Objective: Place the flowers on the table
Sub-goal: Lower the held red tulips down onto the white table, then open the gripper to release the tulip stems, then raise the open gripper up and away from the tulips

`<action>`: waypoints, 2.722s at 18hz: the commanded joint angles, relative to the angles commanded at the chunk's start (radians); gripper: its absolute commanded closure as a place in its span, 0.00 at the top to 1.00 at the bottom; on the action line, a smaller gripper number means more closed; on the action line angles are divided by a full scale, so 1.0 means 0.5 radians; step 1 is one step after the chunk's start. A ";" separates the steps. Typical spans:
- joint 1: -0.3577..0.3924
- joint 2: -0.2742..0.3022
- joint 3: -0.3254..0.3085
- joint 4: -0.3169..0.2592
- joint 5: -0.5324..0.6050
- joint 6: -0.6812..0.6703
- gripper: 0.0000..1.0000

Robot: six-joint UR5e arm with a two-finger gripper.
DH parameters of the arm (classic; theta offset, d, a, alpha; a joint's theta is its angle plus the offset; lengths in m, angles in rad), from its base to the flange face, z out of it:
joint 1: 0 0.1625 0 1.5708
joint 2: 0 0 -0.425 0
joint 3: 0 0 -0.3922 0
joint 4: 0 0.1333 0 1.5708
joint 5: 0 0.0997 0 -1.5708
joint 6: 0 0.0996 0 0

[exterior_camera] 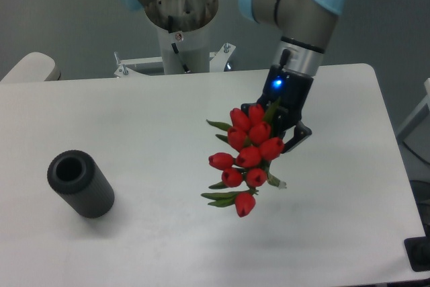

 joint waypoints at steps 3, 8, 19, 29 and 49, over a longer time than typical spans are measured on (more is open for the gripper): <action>-0.147 0.000 -0.028 0.000 0.334 0.009 0.30; -0.338 -0.012 -0.111 0.000 0.887 0.022 0.30; -0.522 -0.104 -0.298 -0.009 1.158 -0.015 0.30; -0.580 -0.236 -0.304 0.000 1.145 0.006 0.62; -0.329 -0.472 0.711 -0.331 0.829 0.034 0.99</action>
